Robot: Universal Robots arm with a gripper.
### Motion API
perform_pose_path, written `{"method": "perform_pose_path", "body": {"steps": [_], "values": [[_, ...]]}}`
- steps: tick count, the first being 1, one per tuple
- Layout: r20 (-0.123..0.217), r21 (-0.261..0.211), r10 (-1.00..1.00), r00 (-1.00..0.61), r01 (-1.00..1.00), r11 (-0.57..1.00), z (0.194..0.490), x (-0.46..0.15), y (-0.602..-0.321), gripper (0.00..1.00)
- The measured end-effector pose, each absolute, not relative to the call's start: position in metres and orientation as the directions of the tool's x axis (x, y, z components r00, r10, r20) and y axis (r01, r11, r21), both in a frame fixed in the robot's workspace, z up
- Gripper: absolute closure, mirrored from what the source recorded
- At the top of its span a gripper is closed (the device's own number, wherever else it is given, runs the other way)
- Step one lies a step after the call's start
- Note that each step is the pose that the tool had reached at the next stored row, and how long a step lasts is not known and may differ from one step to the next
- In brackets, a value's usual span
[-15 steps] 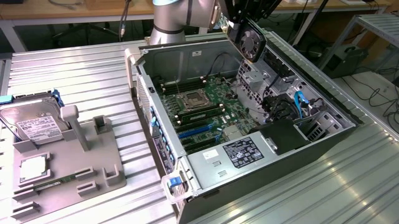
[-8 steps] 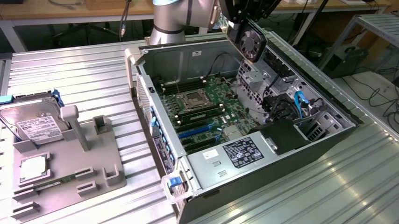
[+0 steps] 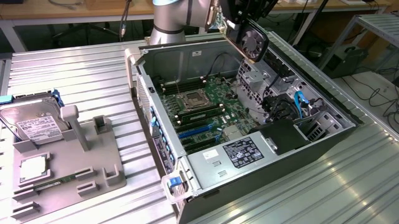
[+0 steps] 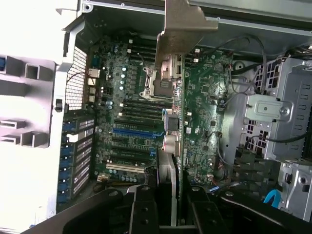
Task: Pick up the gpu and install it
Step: 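Insert the gpu into the slot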
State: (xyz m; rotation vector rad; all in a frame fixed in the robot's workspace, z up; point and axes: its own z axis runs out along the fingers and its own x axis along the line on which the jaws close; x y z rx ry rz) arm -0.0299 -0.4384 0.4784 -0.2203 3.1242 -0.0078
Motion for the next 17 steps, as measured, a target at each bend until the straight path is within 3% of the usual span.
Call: {"method": "perform_pose_path", "body": {"steps": [17], "values": [[-0.009, -0.006, -0.292, -0.956, -0.292, 0.957, 0.4784, -0.0300, -0.4385, 0.72]]}}
